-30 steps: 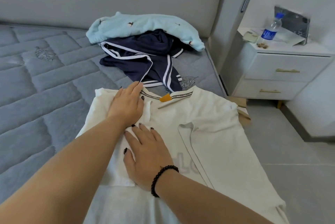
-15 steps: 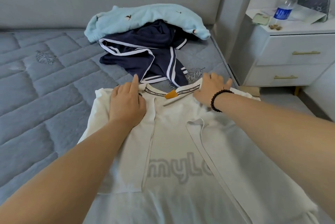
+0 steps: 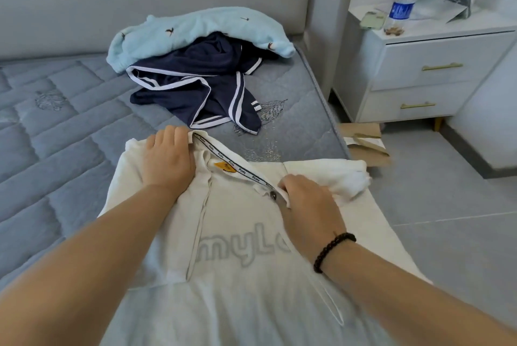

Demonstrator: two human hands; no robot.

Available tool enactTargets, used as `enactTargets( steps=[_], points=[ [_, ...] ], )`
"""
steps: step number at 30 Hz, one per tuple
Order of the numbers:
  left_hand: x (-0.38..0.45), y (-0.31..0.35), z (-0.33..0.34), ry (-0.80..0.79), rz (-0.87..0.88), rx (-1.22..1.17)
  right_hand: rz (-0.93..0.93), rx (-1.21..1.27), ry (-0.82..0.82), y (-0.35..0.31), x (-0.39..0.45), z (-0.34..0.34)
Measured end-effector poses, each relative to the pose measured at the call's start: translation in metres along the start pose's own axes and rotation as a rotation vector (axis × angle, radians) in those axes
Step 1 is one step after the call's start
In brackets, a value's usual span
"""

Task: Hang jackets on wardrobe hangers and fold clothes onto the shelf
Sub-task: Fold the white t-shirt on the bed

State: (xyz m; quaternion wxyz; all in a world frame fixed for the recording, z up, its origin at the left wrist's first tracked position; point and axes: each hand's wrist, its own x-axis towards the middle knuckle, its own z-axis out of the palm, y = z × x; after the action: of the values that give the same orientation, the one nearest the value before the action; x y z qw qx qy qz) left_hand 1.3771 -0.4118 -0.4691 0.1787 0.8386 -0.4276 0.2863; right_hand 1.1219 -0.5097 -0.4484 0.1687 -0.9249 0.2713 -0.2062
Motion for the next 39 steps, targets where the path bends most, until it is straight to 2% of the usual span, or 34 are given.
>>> enactTargets(
  steps=[3,6,9,13,18,21,23,27,30,32,36,39],
  points=[
    [0.001,0.010,-0.012,-0.045,0.115,0.087,0.030,0.014,0.091,0.005,-0.006,0.017],
    [-0.006,0.024,-0.041,-0.111,0.242,0.139,0.045,0.040,0.068,0.006,-0.003,0.015],
    [-0.034,0.027,-0.094,-0.113,0.310,0.143,0.021,0.062,0.072,0.007,-0.004,0.015],
    [-0.096,0.013,-0.132,-0.206,0.575,0.086,0.027,0.079,0.064,0.008,-0.004,0.014],
    [-0.116,0.002,-0.114,-0.294,0.454,0.012,0.056,0.051,0.024,0.003,-0.004,0.008],
    [-0.114,0.004,-0.116,-0.384,0.415,0.013,0.061,-0.020,-0.089,-0.002,-0.006,-0.002],
    [-0.115,0.011,-0.121,-0.431,0.435,0.062,0.015,-0.083,-0.201,-0.007,-0.011,-0.018],
    [-0.105,0.027,-0.143,-0.512,0.512,0.189,-0.034,-0.101,-0.267,-0.017,-0.041,-0.060],
    [-0.105,0.025,-0.171,-0.473,0.632,0.298,-0.153,-0.156,-0.411,-0.026,-0.074,-0.086],
    [-0.109,0.020,-0.190,-0.482,0.688,0.317,-0.192,-0.192,-0.448,-0.031,-0.098,-0.102],
    [-0.145,0.018,-0.240,-0.389,0.724,0.265,-0.179,-0.288,-0.549,-0.048,-0.143,-0.131],
    [-0.186,0.026,-0.280,-0.480,0.679,0.258,-0.167,-0.365,-0.646,-0.061,-0.176,-0.144]
  ],
)
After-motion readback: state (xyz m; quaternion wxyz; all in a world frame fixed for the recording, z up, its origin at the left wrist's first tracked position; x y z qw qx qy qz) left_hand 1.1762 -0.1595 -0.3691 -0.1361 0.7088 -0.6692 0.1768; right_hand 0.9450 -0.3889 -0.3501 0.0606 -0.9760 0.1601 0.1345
